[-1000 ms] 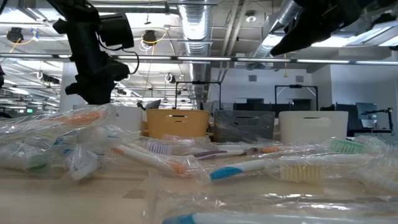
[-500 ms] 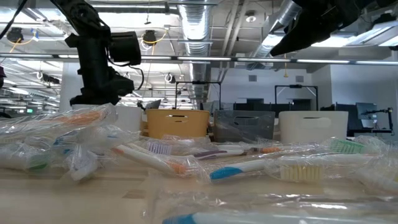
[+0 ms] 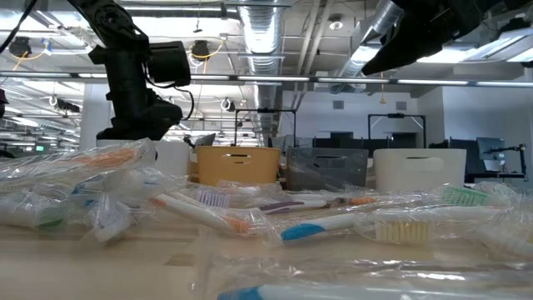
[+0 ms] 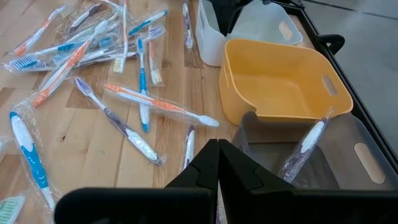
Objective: Pick & Place Toothbrushes
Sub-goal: Put the blue toothbrush into the orange bin
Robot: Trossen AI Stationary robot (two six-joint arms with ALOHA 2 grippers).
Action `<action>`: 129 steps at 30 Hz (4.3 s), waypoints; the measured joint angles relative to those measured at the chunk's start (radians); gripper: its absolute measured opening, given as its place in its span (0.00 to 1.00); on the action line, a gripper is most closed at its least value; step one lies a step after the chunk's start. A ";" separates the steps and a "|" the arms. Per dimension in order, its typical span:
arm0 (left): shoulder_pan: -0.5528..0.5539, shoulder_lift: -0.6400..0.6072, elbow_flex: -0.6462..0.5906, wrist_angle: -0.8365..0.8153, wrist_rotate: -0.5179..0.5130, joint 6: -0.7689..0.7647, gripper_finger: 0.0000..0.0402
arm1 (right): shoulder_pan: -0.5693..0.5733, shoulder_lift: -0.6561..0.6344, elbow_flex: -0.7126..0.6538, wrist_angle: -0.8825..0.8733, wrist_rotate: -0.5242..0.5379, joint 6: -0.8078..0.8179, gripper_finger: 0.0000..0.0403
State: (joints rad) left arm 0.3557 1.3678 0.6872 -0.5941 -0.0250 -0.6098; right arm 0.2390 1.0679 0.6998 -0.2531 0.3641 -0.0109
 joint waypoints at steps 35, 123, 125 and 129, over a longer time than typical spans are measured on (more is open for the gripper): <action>-0.235 -0.401 -0.001 0.157 -0.216 0.003 0.33 | 0.001 0.000 0.000 0.000 0.000 0.003 0.00; -0.650 0.289 0.000 0.758 -0.217 0.423 0.31 | 0.001 0.000 -0.001 -0.007 0.000 0.003 0.00; -0.649 0.298 0.000 0.762 -0.220 0.423 0.31 | 0.001 0.000 -0.001 -0.007 0.000 0.003 0.00; -0.633 0.312 0.000 0.760 -0.219 0.423 0.31 | 0.001 0.000 -0.001 -0.006 0.000 0.003 0.00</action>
State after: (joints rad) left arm -0.2777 1.6798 0.6869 0.1661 -0.2440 -0.1871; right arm 0.2398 1.0679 0.6991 -0.2596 0.3641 -0.0082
